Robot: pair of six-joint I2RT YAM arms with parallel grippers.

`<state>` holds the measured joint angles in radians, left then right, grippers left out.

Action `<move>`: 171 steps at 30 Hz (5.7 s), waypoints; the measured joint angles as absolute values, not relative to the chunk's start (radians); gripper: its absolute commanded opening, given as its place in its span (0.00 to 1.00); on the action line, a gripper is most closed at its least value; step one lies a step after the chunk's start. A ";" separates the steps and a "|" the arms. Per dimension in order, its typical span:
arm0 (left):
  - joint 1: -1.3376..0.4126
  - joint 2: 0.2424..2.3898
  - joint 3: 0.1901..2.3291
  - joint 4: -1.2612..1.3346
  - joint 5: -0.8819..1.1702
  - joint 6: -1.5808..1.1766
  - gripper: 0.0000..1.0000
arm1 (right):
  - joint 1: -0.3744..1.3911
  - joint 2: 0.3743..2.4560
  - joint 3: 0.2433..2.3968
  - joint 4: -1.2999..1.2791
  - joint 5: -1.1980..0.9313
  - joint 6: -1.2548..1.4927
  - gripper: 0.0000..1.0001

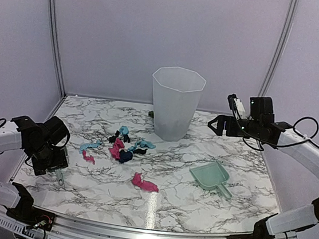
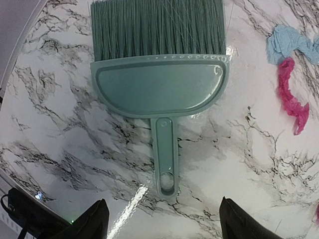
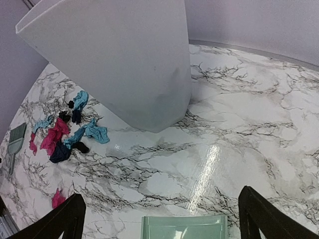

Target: Sweep away the paper scraps from the table

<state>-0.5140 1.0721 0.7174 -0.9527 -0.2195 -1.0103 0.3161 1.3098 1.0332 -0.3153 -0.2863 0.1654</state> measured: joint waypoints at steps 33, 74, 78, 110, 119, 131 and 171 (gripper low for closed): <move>-0.355 1.245 0.524 -0.520 -0.229 -0.849 0.14 | 0.316 1.359 1.081 -0.338 -0.334 0.164 0.98; -0.626 1.278 1.267 -0.567 0.005 -0.623 0.13 | 0.615 1.685 1.621 -0.282 -0.509 0.664 0.96; -0.647 1.321 1.335 -0.567 0.008 -0.628 0.12 | 0.659 1.752 1.727 -0.286 -0.484 0.727 0.93; -0.751 1.423 1.427 -0.569 -0.013 -0.673 0.12 | 0.802 2.011 1.965 -0.339 -0.493 0.803 0.31; -0.774 1.421 1.401 -0.569 -0.053 -0.673 0.13 | 0.806 2.022 1.986 -0.349 -0.524 0.822 0.00; -0.778 1.385 1.389 -0.611 -0.139 -0.662 0.71 | 0.806 2.115 2.066 -0.350 -0.583 0.842 0.00; -0.964 0.941 1.011 -0.545 -0.211 0.331 0.90 | 0.787 2.206 2.161 -0.489 -0.624 1.383 0.00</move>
<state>-0.9642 0.9405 1.0115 -0.5446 -0.2108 0.3313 0.7868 2.2063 2.1612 -0.4889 -0.6235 1.3834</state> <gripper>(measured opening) 0.920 0.018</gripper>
